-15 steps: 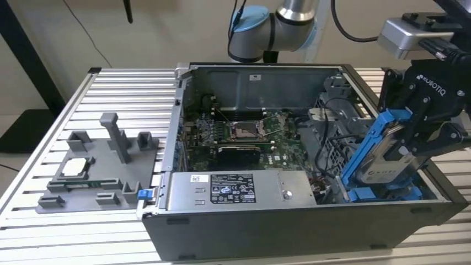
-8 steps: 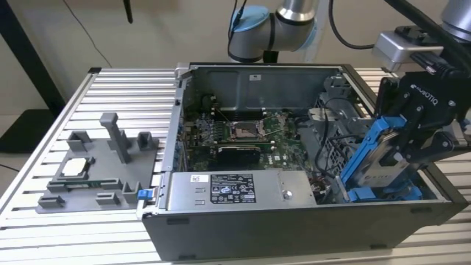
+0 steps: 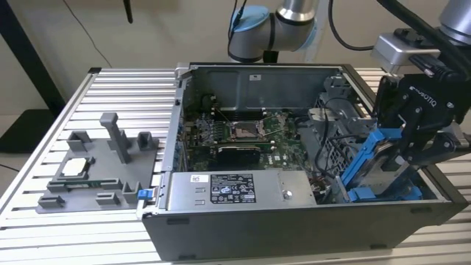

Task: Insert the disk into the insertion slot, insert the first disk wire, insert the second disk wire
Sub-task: 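Insert the first disk wire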

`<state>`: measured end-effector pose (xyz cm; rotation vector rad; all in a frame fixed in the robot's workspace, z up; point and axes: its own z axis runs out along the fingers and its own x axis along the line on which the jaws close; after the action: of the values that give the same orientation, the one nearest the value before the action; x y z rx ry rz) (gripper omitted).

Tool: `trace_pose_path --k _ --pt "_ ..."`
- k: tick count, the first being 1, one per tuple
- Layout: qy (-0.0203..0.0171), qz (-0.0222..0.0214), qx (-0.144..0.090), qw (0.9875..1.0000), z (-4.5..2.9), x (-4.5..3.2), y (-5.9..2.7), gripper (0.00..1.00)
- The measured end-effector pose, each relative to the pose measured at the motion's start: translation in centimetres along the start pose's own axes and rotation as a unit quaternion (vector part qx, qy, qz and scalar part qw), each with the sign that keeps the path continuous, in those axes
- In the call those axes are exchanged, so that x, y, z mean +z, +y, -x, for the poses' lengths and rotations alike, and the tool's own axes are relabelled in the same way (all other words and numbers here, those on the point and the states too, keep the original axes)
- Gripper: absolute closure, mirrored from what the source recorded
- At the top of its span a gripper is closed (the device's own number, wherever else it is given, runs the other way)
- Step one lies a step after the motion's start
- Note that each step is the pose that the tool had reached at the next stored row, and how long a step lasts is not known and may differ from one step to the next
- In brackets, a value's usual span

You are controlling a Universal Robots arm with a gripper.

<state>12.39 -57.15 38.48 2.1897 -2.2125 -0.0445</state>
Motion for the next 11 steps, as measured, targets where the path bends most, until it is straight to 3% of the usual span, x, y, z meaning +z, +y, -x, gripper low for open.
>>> trace_pose_path --k 5,8,9,11 --pt "0.0000 0.0000 0.000 1.0000 0.00 -1.14 0.05 0.00" --pt "-0.0011 0.0000 0.000 1.0000 0.00 -1.14 0.05 0.00" --pt "-0.0039 0.0000 0.000 1.0000 0.00 -1.10 0.05 0.00" --pt "-0.0182 0.0001 0.000 0.9998 0.00 -1.06 0.17 0.00"
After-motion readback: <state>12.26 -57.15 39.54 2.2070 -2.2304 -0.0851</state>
